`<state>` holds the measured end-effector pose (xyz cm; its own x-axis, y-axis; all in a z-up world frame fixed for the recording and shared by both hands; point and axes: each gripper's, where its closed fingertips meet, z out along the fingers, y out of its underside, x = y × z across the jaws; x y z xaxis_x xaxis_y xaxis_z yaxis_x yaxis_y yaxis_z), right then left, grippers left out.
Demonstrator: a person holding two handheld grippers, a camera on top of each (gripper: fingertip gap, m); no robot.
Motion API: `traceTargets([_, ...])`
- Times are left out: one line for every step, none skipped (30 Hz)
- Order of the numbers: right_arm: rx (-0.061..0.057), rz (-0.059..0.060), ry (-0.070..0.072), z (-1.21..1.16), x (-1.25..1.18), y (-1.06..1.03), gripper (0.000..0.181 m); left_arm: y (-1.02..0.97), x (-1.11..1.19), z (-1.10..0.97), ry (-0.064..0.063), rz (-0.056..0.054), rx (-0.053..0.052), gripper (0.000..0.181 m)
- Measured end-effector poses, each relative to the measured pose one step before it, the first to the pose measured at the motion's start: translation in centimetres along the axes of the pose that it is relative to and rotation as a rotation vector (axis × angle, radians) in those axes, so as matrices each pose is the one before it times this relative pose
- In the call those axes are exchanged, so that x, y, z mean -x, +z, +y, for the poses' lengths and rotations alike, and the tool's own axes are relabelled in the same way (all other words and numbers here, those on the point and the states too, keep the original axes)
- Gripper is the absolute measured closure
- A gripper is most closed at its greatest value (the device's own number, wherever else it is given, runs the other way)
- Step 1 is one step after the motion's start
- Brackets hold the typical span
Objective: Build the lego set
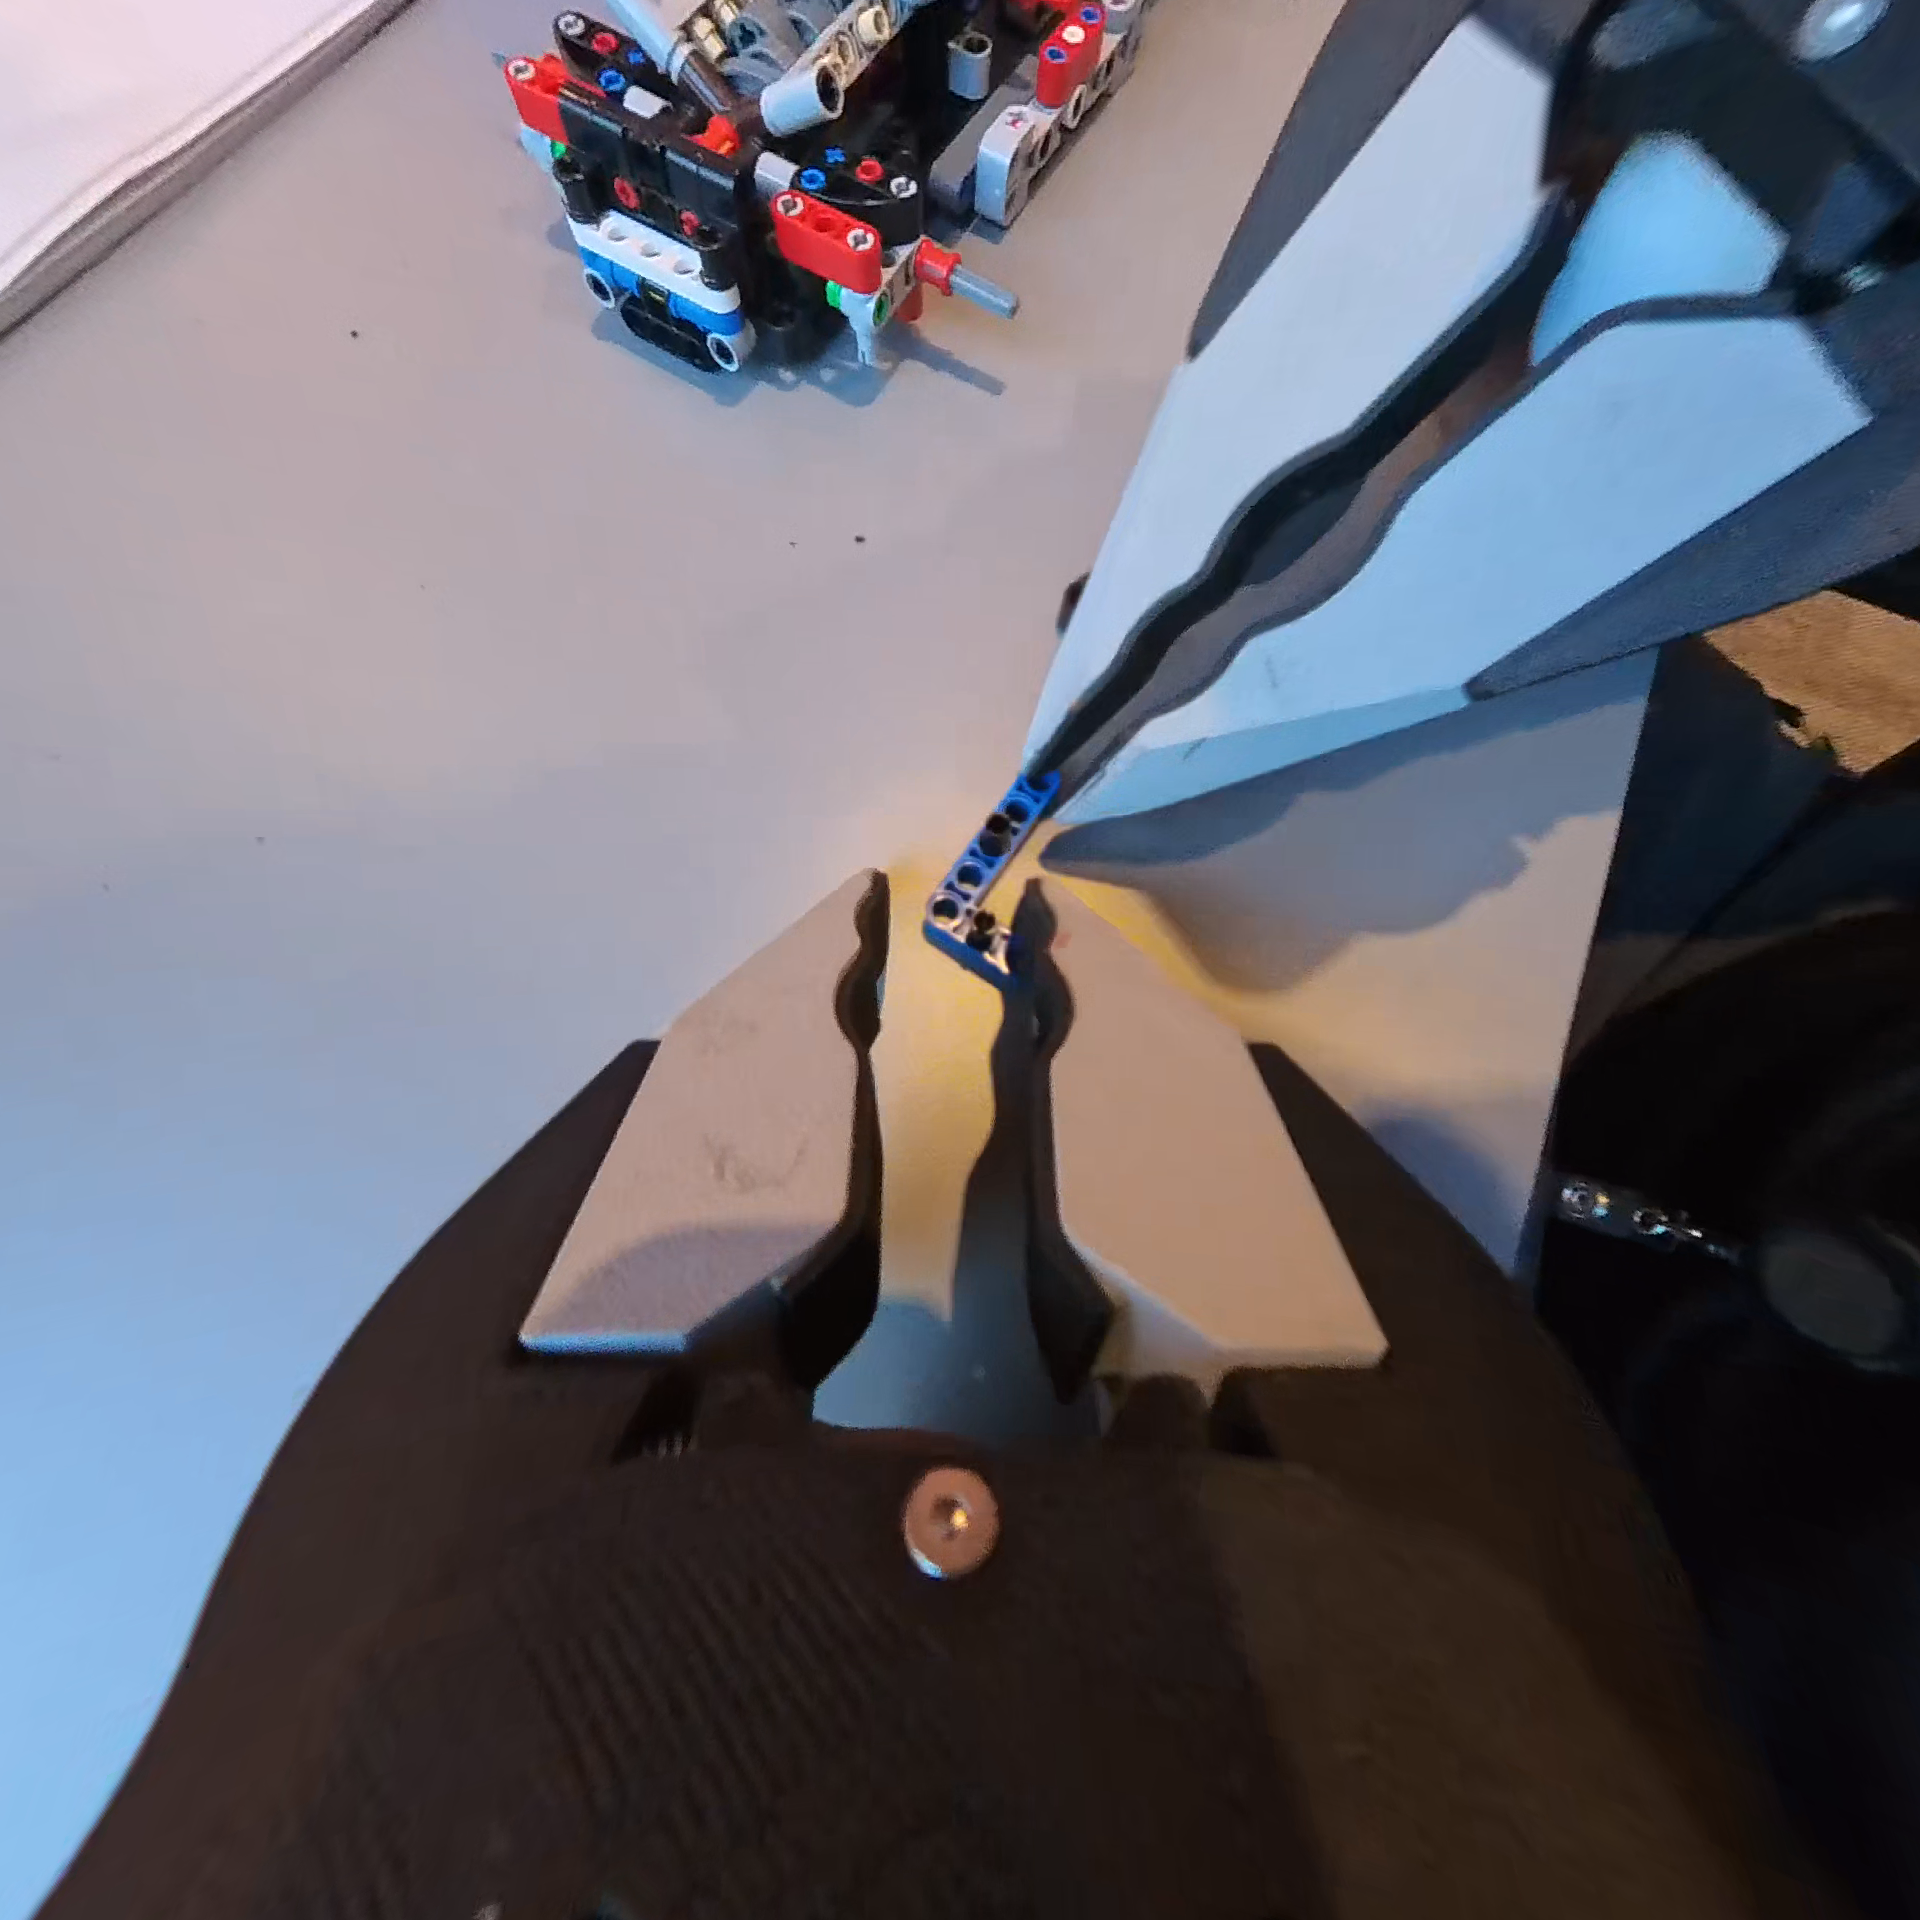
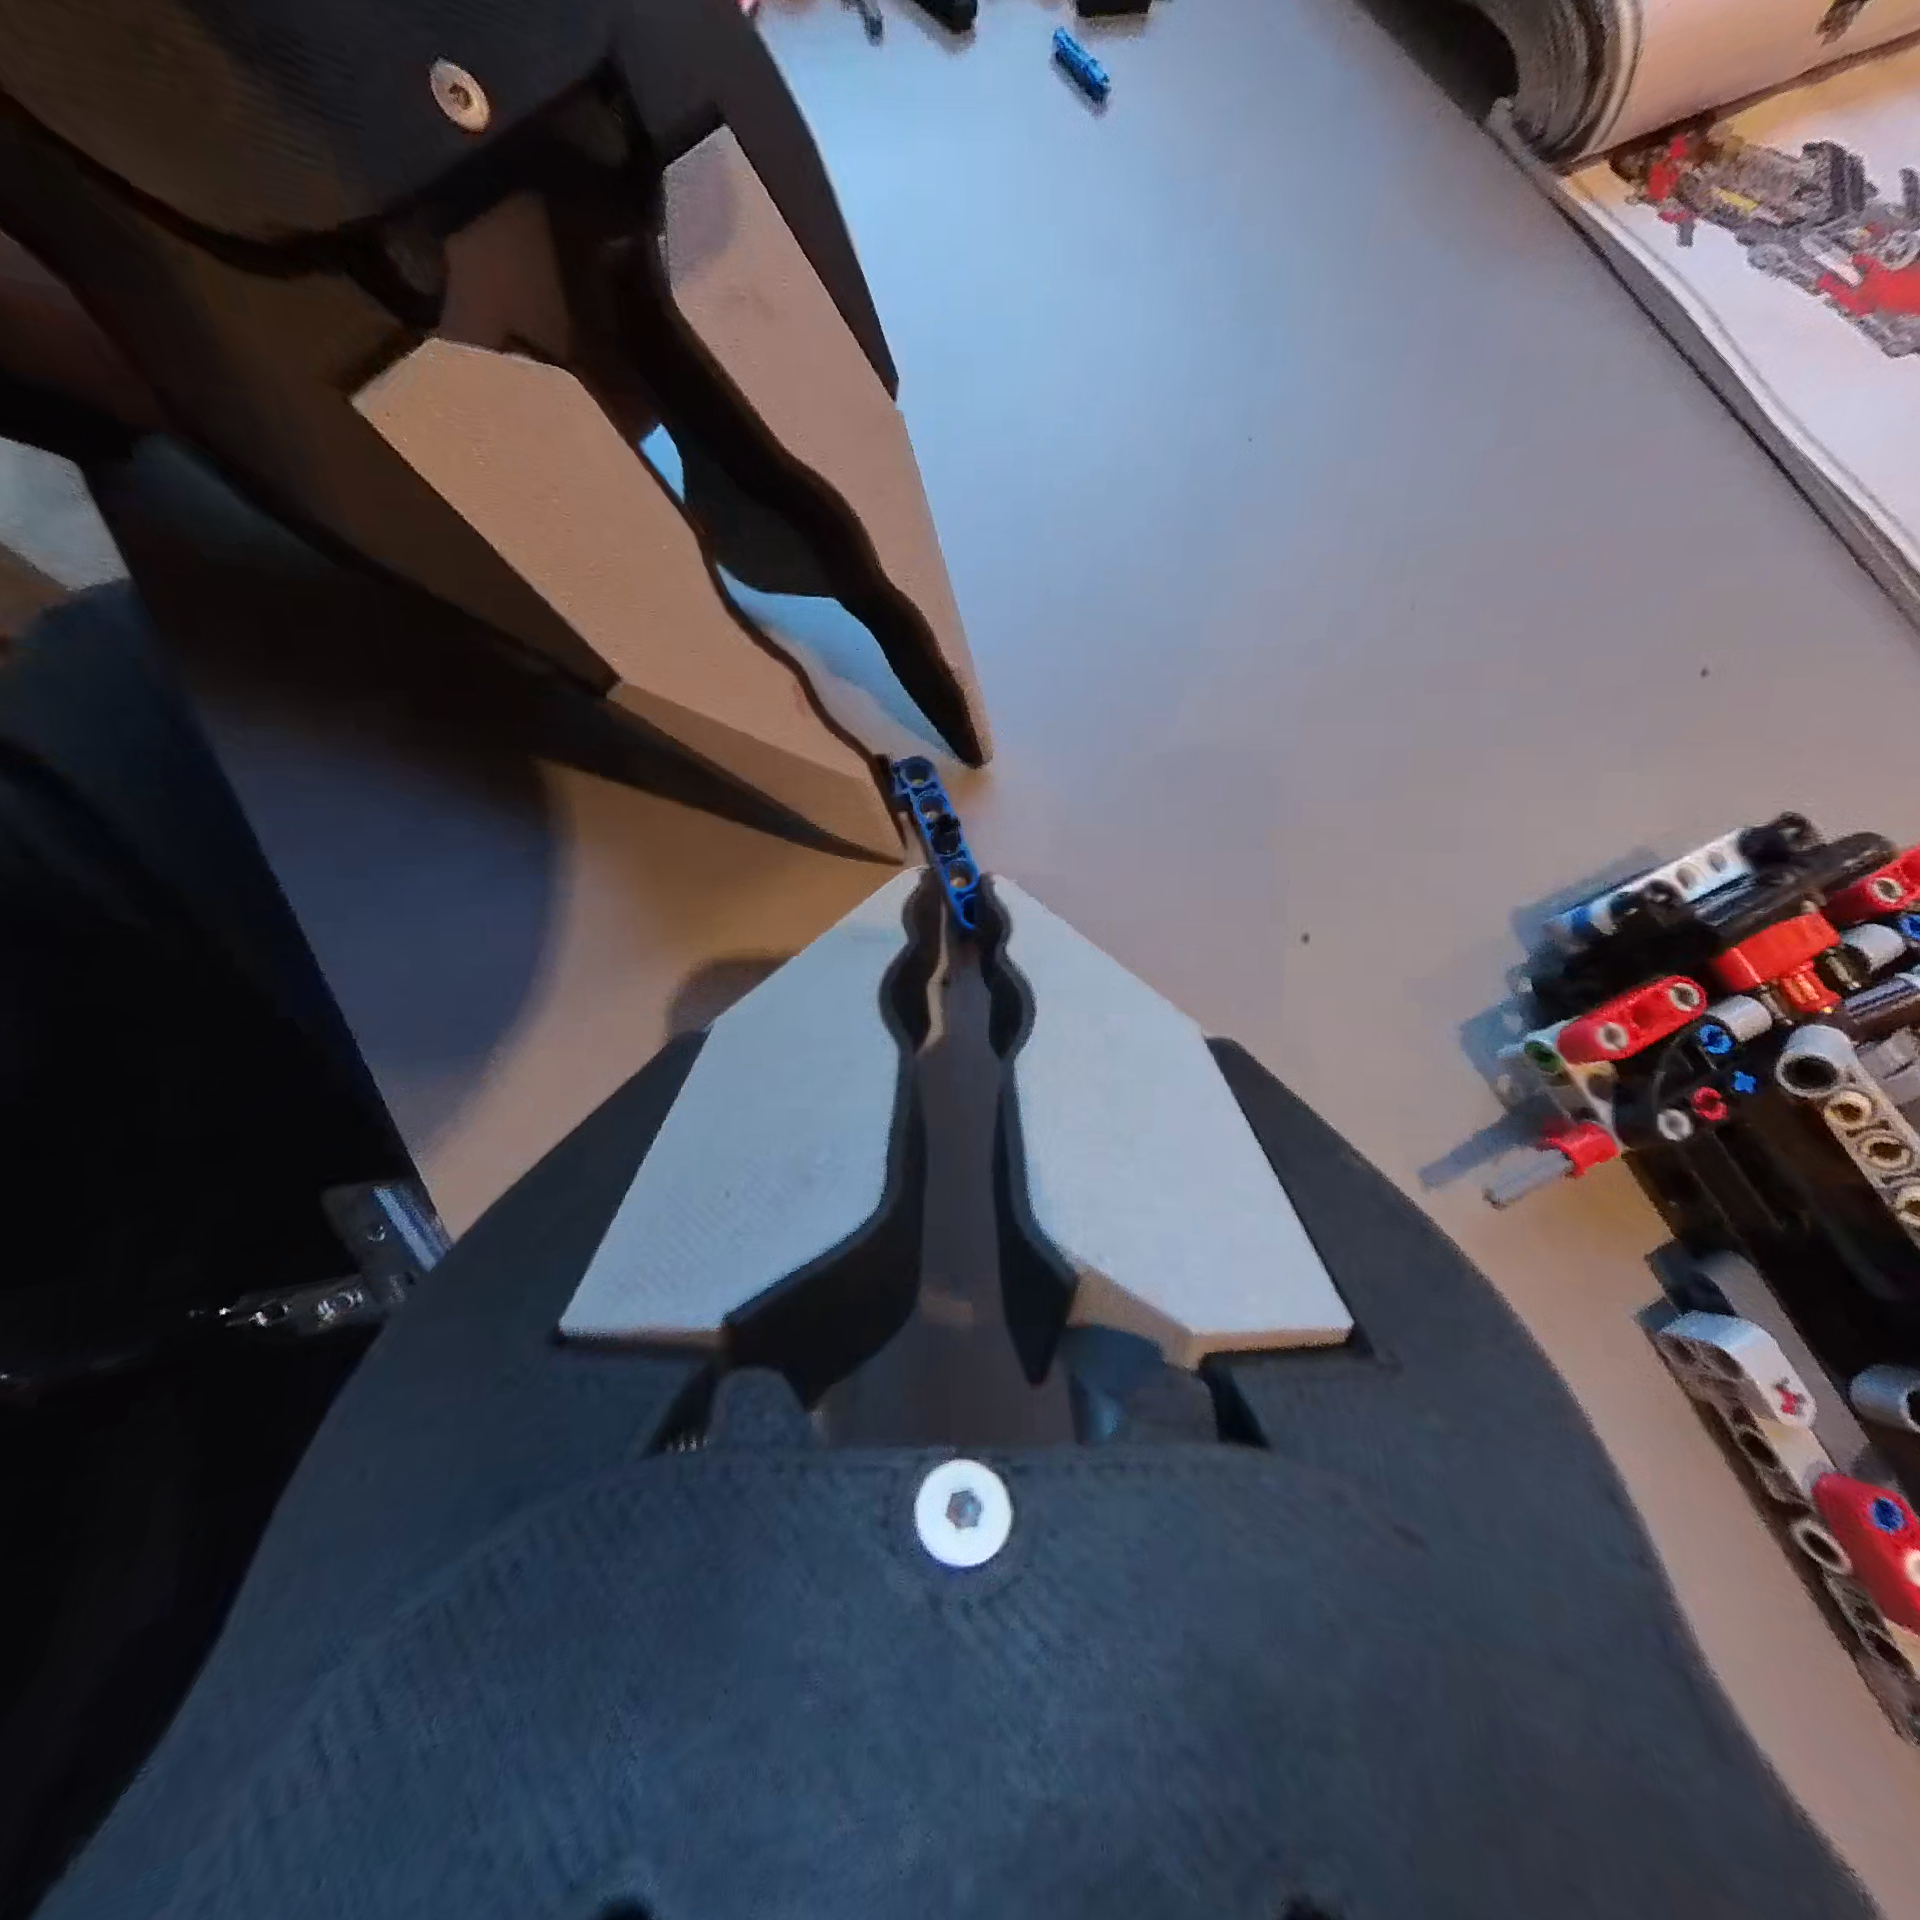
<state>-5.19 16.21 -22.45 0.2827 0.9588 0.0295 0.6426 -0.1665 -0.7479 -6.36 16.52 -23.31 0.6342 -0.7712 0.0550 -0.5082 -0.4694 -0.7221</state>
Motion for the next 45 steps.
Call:
traceTargets([0.0216,-0.0126,0.0048,0.330,0.082,0.162,0.178,-0.115,-0.258,0.085,-0.0034,0.0135,-0.0017,0.154])
traceTargets([-0.0009,-0.0098,0.0024,-0.002,0.015,0.042,0.180,-0.119,-0.322,0.097,-0.0008,0.0168,-0.0012,0.151])
traceTargets([0.0006,-0.0056,-0.0044,0.005,-0.051,0.016,0.181,-0.135,-0.244,0.117,-0.0039,0.0119,-0.0001,0.150])
traceTargets([0.0032,0.0041,-0.0083,-0.022,-0.206,0.035,0.181,-0.132,-0.278,0.117,-0.0025,0.0124,-0.0004,0.148])
traceTargets([0.0027,0.0032,-0.0123,-0.061,-0.167,0.072,0.181,-0.115,-0.217,0.118,0.0037,0.0075,-0.0012,0.147])
traceTargets([0.0018,-0.0021,-0.0114,-0.090,-0.103,0.097,0.181,-0.074,-0.067,0.112,0.0108,-0.0005,0.0011,0.148])
traceTargets([0.0000,0.0004,-0.0043,-0.083,-0.169,0.095,0.181,-0.049,-0.040,0.081,0.0118,0.0001,0.0026,0.149])
traceTargets([-0.0018,-0.0020,0.0016,-0.075,-0.157,0.076,0.181,-0.013,-0.149,0.054,0.0164,0.0098,0.0035,0.151])
traceTargets([0.0003,-0.0033,0.0063,-0.025,-0.157,0.027,0.181,-0.032,-0.040,0.069,0.0179,0.0040,0.0037,0.154])
traceTargets([-0.0003,-0.0060,0.0062,-0.016,-0.077,-0.051,0.180,-0.030,0.294,0.054,0.0090,-0.0152,0.0023,0.154])
traceTargets([-0.0075,-0.0176,0.0003,-0.108,0.157,-0.105,0.176,-0.026,0.331,0.040,0.0059,-0.0143,0.0015,0.150])
traceTargets([-0.0169,-0.0252,-0.0039,-0.255,0.343,-0.148,0.174,-0.050,0.142,0.048,0.0079,-0.0013,0.0005,0.147])
traceTargets([-0.0201,-0.0236,-0.0057,-0.293,0.343,-0.137,0.173,-0.029,-0.006,0.034,0.0072,0.0085,-0.0007,0.146])
traceTargets([-0.0134,-0.0109,-0.0040,-0.222,0.116,-0.083,0.173,-0.006,-0.082,-0.005,0.0063,0.0140,-0.0009,0.144])
traceTargets([-0.0025,-0.0013,-0.0048,-0.076,-0.093,0.002,0.174,0.031,-0.012,-0.035,0.0071,0.0092,-0.0003,0.143])
traceTargets([0.0054,-0.0005,-0.0068,0.025,-0.153,0.066,0.177,0.066,0.265,-0.041,0.0061,-0.0080,0.0020,0.140])
traceTargets([0.0068,-0.0004,-0.0036,0.032,-0.156,0.102,0.179,0.092,0.294,-0.050,0.0087,-0.0109,0.0023,0.135])
traceTargets([0.0057,-0.0042,-0.0032,0.007,-0.059,0.105,0.178,0.107,0.076,-0.040,0.0130,0.0019,0.0030,0.136])
traceTargets([0.0050,-0.0028,-0.0055,0.010,-0.029,0.080,0.179,0.070,-0.160,-0.105,0.0138,0.0153,-0.0014,0.142])
traceTargets([0.0008,0.0040,-0.0080,-0.039,-0.063,0.022,0.179,0.082,-0.118,-0.083,0.0094,0.0109,-0.0005,0.145])
traceTargets([-0.0026,0.0007,-0.0112,-0.056,0.012,-0.006,0.181,0.086,-0.070,-0.084,0.0079,0.0065,-0.0001,0.147])
traceTargets([-0.0001,-0.0043,-0.0123,-0.041,0.097,-0.017,0.181,0.078,-0.111,-0.077,0.0065,0.0086,-0.0003,0.149])
traceTargets([0.0048,0.0030,-0.0094,0.042,-0.013,-0.007,0.181,0.080,-0.087,-0.063,0.0054,0.0058,0.0000,0.150])
traceTargets([0.0045,0.0037,-0.0085,0.048,-0.047,-0.003,0.181,0.071,-0.029,-0.070,0.0028,0.0029,-0.0001,0.150])
traceTargets([0.0013,-0.0041,-0.0064,0.001,0.048,0.023,0.181,0.065,-0.067,-0.064,0.0010,0.0067,-0.0001,0.148])
traceTargets([-0.0012,-0.0074,-0.0033,-0.043,0.076,0.053,0.178,0.063,-0.138,-0.067,0.0021,0.0111,-0.0008,0.146])
traceTargets([-0.0002,-0.0023,-0.0018,-0.023,-0.023,0.071,0.175,0.069,-0.074,-0.073,-0.0005,0.0081,-0.0007,0.145])
traceTargets([0.0034,-0.0040,-0.0022,0.038,-0.015,0.110,0.174,0.066,0.016,-0.088,-0.0041,0.0038,-0.0010,0.144])
traceTargets([0.0057,-0.0039,-0.0031,0.050,0.009,0.099,0.175,0.056,0.055,-0.064,-0.0038,0.0011,-0.0008,0.146])
traceTargets([0.0014,0.0031,-0.0065,-0.004,-0.070,0.075,0.180,0.050,0.129,-0.037,-0.0025,-0.0048,0.0001,0.150])
traceTargets([-0.0016,0.0034,-0.0081,-0.047,-0.039,0.049,0.181,0.024,0.208,-0.023,-0.0036,-0.0110,0.0005,0.155])
traceTargets([0.0008,0.0003,-0.0049,-0.028,0.009,0.049,0.181,0.030,0.030,-0.030,-0.0001,-0.0014,-0.0001,0.157])
traceTargets([0.0018,-0.0003,-0.0025,0.000,-0.008,0.030,0.181,0.034,-0.062,-0.014,0.0046,0.0013,0.0003,0.158])
traceTargets([0.0012,-0.0013,-0.0027,-0.011,-0.007,0.022,0.181,0.016,0.000,-0.010,0.0040,-0.0038,0.0004,0.158])
traceTargets([0.0016,-0.0008,-0.0031,0.009,-0.009,0.003,0.181,0.024,0.015,-0.006,0.0024,-0.0041,0.0003,0.158])
traceTargets([0.0014,-0.0008,-0.0053,0.012,-0.015,-0.003,0.181,0.022,0.003,-0.005,0.0038,-0.0032,0.0001,0.158])
traceTargets([0.0014,0.0000,-0.0094,0.007,-0.004,-0.001,0.181,0.000,-0.018,0.000,0.0021,-0.0009,-0.0001,0.158])
traceTargets([0.0009,0.0019,-0.0165,0.013,0.008,-0.008,0.181,0.006,-0.014,0.006,-0.0002,0.0019,-0.0003,0.158])
traceTargets([0.0005,0.0040,-0.0253,0.009,0.007,-0.008,0.181,-0.002,-0.015,-0.004,-0.0001,0.0045,-0.0006,0.158])
traceTargets([0.0003,0.0042,-0.0290,0.006,0.010,-0.004,0.181,-0.005,-0.020,0.017,0.0017,0.0046,-0.0001,0.158])
traceTargets([0.0003,0.0016,-0.0285,0.007,0.030,-0.010,0.181,-0.009,-0.030,0.007,0.0038,0.0053,-0.0001,0.158])
traceTargets([0.0007,-0.0031,-0.0250,0.007,0.039,-0.011,0.181,-0.004,-0.038,0.014,0.0016,0.0058,-0.0004,0.158])
traceTargets([0.0004,-0.0078,-0.0180,0.014,0.033,-0.009,0.181,-0.007,-0.019,0.005,0.0005,0.0052,0.0000,0.158])
traceTargets([0.0007,-0.0125,-0.0084,0.008,0.023,-0.010,0.181,0.003,-0.021,0.010,-0.0001,0.0040,0.0000,0.158])
traceTargets([0.0015,-0.0148,-0.0015,0.012,0.013,-0.002,0.181,0.002,0.002,-0.002,0.0014,0.0012,0.0001,0.158])
